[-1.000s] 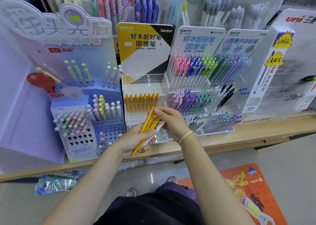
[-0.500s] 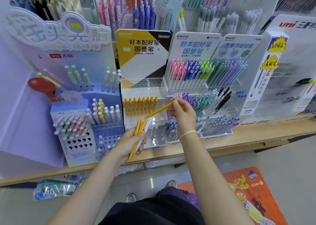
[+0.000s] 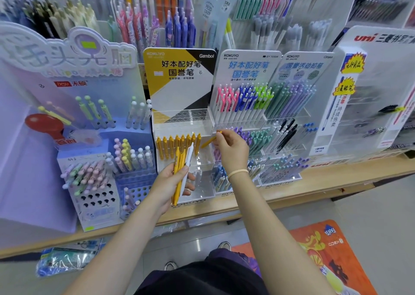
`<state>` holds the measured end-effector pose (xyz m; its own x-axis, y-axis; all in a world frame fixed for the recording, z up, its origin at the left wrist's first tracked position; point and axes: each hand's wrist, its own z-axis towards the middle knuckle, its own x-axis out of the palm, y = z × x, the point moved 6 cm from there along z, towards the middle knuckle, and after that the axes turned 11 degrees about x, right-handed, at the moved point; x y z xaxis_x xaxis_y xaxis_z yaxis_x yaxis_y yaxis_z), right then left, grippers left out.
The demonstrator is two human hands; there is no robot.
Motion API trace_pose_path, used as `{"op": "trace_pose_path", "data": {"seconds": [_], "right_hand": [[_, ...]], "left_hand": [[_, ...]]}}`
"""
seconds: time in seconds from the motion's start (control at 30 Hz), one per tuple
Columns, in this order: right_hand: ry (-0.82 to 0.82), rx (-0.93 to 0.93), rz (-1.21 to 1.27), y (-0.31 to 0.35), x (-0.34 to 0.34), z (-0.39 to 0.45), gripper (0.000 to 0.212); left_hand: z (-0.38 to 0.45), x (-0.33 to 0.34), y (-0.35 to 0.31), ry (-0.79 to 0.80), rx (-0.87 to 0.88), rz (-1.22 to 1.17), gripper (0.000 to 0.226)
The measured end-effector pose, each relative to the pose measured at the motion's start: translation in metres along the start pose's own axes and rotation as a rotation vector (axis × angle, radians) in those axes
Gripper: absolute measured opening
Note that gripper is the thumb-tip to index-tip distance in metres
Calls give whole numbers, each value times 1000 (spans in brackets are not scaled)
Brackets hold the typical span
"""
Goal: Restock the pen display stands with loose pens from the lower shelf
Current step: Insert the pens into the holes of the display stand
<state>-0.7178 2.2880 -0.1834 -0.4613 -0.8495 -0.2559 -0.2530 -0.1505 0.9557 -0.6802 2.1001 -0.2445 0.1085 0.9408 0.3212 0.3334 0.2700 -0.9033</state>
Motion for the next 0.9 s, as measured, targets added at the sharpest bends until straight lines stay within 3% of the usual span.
{"op": "trace_pose_path", "data": {"seconds": [0.17, 0.43, 0.9], "right_hand": [[36, 8, -39, -2, 12, 4, 9], [196, 113, 176, -2, 39, 1, 15], [124, 130, 94, -11, 41, 7, 11]], "left_hand": [[3, -5, -5, -1, 4, 9, 16], [1, -5, -16, 8, 35, -17, 18], [-6, -9, -18, 11, 41, -25, 21]]}}
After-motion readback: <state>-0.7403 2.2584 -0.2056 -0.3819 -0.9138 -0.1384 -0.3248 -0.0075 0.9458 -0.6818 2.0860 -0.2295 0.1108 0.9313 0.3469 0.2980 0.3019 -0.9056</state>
